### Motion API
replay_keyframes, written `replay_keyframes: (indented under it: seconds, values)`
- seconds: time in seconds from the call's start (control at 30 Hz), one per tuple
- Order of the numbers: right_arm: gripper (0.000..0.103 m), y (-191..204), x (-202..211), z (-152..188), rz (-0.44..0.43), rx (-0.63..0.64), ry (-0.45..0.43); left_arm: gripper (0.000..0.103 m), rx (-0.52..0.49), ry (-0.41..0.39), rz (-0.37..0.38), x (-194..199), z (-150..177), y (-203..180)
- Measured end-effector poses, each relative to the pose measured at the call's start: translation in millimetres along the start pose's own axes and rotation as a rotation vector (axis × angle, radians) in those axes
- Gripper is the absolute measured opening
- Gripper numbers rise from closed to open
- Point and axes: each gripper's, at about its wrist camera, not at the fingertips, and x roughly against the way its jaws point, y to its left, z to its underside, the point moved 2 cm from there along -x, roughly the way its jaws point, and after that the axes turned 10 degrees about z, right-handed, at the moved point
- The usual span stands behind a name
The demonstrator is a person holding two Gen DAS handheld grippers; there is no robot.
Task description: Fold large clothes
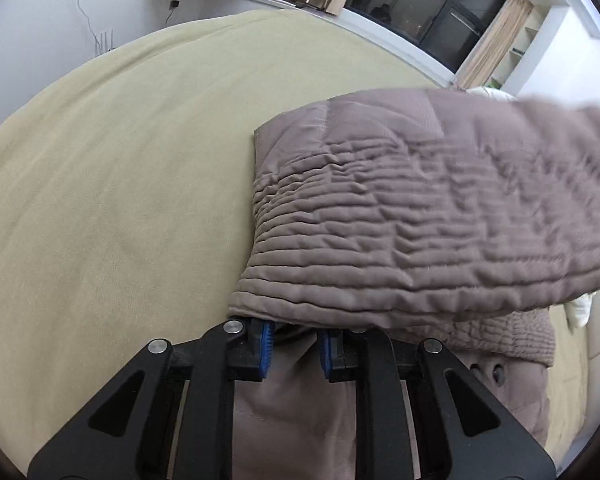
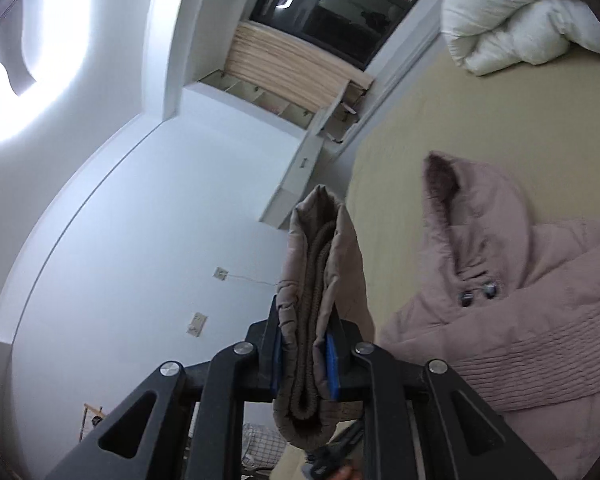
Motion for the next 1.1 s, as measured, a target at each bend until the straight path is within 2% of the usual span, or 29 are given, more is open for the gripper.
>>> replay_keyframes:
  seconds: [0.1, 0.2, 0.3, 0.37, 0.4, 0.5, 0.6, 0.7, 0.77, 0.87, 0.9, 0.93, 1.0, 1.03, 1.1]
  values:
    - [0.019, -87, -5, 1, 0.123, -0.108, -0.004, 0.018, -0.061, 0.024, -0.041, -10, 5, -3]
    - [0.019, -171, -18, 15, 0.266, -0.231, 0.037, 0.018, -0.114, 0.038, -0.057, -11, 5, -11]
    - [0.02, -230, -33, 34, 0.394, -0.3, 0.081, 0.018, -0.149, 0.059, -0.046, -4, 10, -15]
    - [0.02, -250, -35, 43, 0.376, -0.337, 0.071, 0.018, -0.164, 0.077, -0.035, 7, 19, -18]
    - [0.02, -252, -34, 45, 0.366, -0.338, 0.063, 0.018, -0.178, 0.084, -0.029, 15, 22, -19]
    - [0.022, -243, -36, 40, 0.425, -0.265, 0.066, 0.018, -0.227, 0.046, -0.027, 35, 26, -30]
    - [0.024, -233, -38, 35, 0.481, -0.194, 0.081, 0.018, -0.265, -0.031, -0.037, 53, 6, -43]
    - [0.025, -228, -35, 33, 0.506, -0.162, 0.081, 0.018, -0.317, -0.054, -0.059, 38, -27, -59]
    - [0.025, -229, -32, 35, 0.511, -0.148, 0.076, 0.018, -0.352, -0.024, -0.079, 18, -40, -65]
    - [0.025, -231, -34, 34, 0.519, -0.142, 0.076, 0.018, -0.387, 0.129, -0.125, -34, -38, -63]
    - [0.028, -230, -36, 34, 0.524, -0.14, 0.078, 0.018, -0.391, 0.156, -0.133, -47, -33, -60]
    - [0.035, -231, -34, 34, 0.536, -0.14, 0.08, 0.018, -0.408, 0.143, -0.142, -51, -30, -59]
    - [0.041, -226, -27, 33, 0.579, -0.132, 0.068, 0.017, -0.445, 0.12, -0.167, -48, -25, -64]
    - [0.047, -221, -21, 31, 0.624, -0.115, 0.05, 0.017, -0.45, 0.118, -0.164, -46, -23, -65]
    - [0.051, -201, -13, 27, 0.688, -0.054, -0.016, 0.016, -0.458, 0.116, -0.157, -41, -22, -66]
